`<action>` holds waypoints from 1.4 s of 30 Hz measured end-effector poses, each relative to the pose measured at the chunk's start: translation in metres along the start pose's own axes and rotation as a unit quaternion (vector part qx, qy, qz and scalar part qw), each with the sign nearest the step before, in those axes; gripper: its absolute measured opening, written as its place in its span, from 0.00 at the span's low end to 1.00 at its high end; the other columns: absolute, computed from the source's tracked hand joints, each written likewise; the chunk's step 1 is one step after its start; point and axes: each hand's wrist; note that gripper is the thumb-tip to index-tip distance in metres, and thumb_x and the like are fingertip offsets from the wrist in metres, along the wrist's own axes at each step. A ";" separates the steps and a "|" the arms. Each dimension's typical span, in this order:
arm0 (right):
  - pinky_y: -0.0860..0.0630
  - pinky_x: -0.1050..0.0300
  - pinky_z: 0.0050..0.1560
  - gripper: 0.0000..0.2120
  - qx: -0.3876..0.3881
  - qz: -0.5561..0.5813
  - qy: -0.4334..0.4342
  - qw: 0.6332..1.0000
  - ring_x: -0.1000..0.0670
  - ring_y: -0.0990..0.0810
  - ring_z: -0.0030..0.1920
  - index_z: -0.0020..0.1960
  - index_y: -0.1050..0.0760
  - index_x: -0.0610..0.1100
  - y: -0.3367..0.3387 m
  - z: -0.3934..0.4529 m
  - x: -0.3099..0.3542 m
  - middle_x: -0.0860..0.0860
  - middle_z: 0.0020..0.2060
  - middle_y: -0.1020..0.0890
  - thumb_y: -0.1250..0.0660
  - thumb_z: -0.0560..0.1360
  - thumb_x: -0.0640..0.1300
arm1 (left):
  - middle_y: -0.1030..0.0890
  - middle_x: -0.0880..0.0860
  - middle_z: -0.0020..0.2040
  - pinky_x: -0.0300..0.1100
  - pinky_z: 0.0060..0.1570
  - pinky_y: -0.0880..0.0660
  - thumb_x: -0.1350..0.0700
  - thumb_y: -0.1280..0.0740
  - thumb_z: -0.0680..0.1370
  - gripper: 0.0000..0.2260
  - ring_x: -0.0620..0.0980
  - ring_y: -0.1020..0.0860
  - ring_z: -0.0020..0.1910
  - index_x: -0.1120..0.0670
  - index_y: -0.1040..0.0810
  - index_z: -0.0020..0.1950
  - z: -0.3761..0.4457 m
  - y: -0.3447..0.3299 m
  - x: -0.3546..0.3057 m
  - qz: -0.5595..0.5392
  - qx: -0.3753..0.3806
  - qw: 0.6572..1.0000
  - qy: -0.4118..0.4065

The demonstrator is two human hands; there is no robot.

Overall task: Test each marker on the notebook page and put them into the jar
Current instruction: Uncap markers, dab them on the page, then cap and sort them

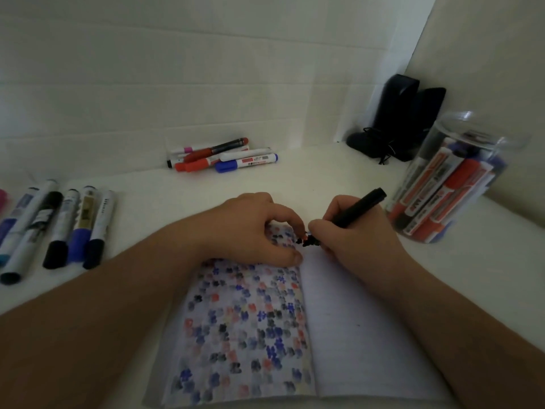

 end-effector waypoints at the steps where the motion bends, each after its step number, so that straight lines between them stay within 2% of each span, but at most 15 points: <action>1: 0.26 0.58 0.31 0.08 0.001 -0.001 -0.004 1.000 0.53 0.21 0.26 0.36 0.23 0.41 0.000 0.000 0.001 0.47 0.27 0.19 0.26 0.72 0.39 | 0.27 0.45 0.49 0.43 0.53 0.26 0.33 0.28 0.70 0.18 0.41 0.28 0.49 0.29 0.25 0.59 0.000 0.000 0.001 0.001 0.000 1.000 -0.003; 8: 0.22 0.53 0.33 0.08 0.007 -0.003 -0.014 1.000 0.48 0.18 0.28 0.37 0.23 0.42 -0.001 -0.002 0.001 0.45 0.27 0.18 0.25 0.72 0.40 | 0.26 0.45 0.49 0.45 0.53 0.25 0.31 0.29 0.69 0.19 0.42 0.27 0.50 0.29 0.25 0.58 0.004 -0.002 0.005 0.003 0.003 1.000 -0.006; 16: 0.25 0.59 0.31 0.09 0.011 -0.038 -0.011 0.999 0.53 0.20 0.26 0.37 0.23 0.42 -0.002 -0.002 0.003 0.47 0.27 0.18 0.26 0.72 0.40 | 0.26 0.45 0.49 0.45 0.55 0.25 0.30 0.29 0.69 0.20 0.42 0.28 0.51 0.29 0.26 0.59 0.005 -0.002 0.006 0.015 0.008 1.000 -0.005; 22: 0.22 0.53 0.32 0.08 0.001 -0.007 -0.018 1.000 0.49 0.20 0.27 0.37 0.24 0.39 0.000 -0.001 0.001 0.44 0.27 0.19 0.26 0.72 0.39 | 0.26 0.44 0.50 0.46 0.56 0.26 0.30 0.30 0.69 0.20 0.42 0.28 0.51 0.29 0.26 0.59 0.005 -0.002 0.006 0.015 0.011 1.000 -0.001; 29: 0.24 0.58 0.31 0.09 0.018 -0.019 -0.011 1.000 0.52 0.20 0.27 0.36 0.23 0.41 -0.003 -0.002 0.003 0.46 0.27 0.18 0.25 0.72 0.40 | 0.26 0.44 0.50 0.48 0.56 0.25 0.29 0.30 0.68 0.21 0.42 0.27 0.51 0.29 0.27 0.60 0.005 -0.003 0.006 0.018 0.006 1.000 -0.003; 34: 0.25 0.57 0.31 0.09 0.011 -0.024 -0.015 1.000 0.53 0.21 0.26 0.36 0.25 0.41 -0.002 -0.001 0.002 0.48 0.25 0.21 0.27 0.71 0.39 | 0.25 0.46 0.50 0.48 0.56 0.25 0.31 0.29 0.69 0.19 0.43 0.27 0.51 0.29 0.25 0.59 0.004 -0.003 0.004 0.014 0.004 1.000 -0.005; 42: 0.25 0.55 0.31 0.09 0.009 -0.003 -0.014 1.000 0.51 0.20 0.27 0.37 0.23 0.41 -0.003 -0.001 0.000 0.45 0.27 0.18 0.25 0.72 0.40 | 0.26 0.43 0.50 0.46 0.56 0.25 0.31 0.29 0.69 0.20 0.42 0.28 0.51 0.29 0.26 0.59 0.005 -0.003 0.006 0.015 0.003 1.000 0.001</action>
Point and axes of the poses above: each hand's wrist, its own z-axis towards the middle knuckle, its own y-axis out of the back of the hand, x = y × z
